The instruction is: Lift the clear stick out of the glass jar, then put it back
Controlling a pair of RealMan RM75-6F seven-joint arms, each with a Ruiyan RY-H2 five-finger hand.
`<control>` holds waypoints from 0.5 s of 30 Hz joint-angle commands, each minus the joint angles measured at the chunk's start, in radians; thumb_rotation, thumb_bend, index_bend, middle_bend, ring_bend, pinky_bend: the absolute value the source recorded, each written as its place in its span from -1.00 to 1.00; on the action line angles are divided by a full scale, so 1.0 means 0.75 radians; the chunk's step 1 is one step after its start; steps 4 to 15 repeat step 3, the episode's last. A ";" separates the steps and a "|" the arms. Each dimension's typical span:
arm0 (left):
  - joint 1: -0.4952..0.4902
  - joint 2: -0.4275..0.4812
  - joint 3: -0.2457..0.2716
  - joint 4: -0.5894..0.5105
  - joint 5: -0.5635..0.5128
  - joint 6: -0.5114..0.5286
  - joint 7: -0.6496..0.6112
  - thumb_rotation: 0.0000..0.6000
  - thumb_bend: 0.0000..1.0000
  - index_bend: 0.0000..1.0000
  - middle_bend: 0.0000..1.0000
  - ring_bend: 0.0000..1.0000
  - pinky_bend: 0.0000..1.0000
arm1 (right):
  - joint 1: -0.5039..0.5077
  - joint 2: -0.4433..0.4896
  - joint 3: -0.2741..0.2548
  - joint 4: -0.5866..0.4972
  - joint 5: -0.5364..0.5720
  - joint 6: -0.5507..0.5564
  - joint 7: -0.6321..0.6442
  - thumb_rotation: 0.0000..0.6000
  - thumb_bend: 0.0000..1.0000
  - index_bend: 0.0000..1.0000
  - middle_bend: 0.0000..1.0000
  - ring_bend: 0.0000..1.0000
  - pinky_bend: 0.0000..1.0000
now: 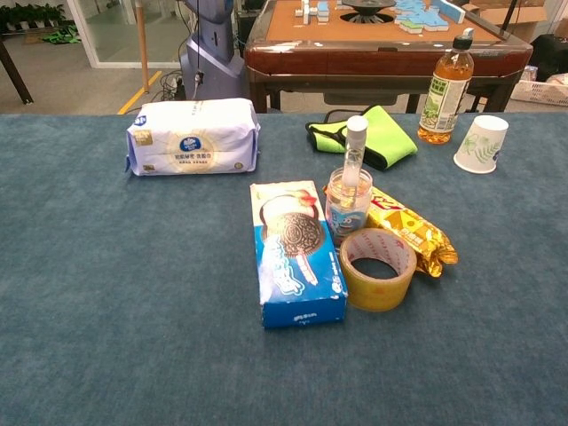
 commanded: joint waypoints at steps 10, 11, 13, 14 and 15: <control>-0.002 -0.011 0.000 -0.006 0.010 0.005 0.009 1.00 -0.52 -0.50 -0.50 -0.41 -0.84 | -0.083 0.074 -0.032 -0.034 0.007 0.049 0.039 1.00 -0.47 -0.44 -0.48 -0.84 -0.62; -0.002 -0.011 0.000 -0.006 0.010 0.005 0.009 1.00 -0.52 -0.50 -0.50 -0.41 -0.84 | -0.083 0.074 -0.032 -0.034 0.007 0.049 0.039 1.00 -0.47 -0.44 -0.48 -0.84 -0.62; -0.002 -0.011 0.000 -0.006 0.010 0.005 0.009 1.00 -0.52 -0.50 -0.50 -0.41 -0.84 | -0.083 0.074 -0.032 -0.034 0.007 0.049 0.039 1.00 -0.47 -0.44 -0.48 -0.84 -0.62; -0.002 -0.011 0.000 -0.006 0.010 0.005 0.009 1.00 -0.52 -0.50 -0.50 -0.41 -0.84 | -0.083 0.074 -0.032 -0.034 0.007 0.049 0.039 1.00 -0.47 -0.44 -0.48 -0.84 -0.62; -0.002 -0.011 0.000 -0.006 0.010 0.005 0.009 1.00 -0.52 -0.50 -0.50 -0.41 -0.84 | -0.083 0.074 -0.032 -0.034 0.007 0.049 0.039 1.00 -0.47 -0.44 -0.48 -0.84 -0.62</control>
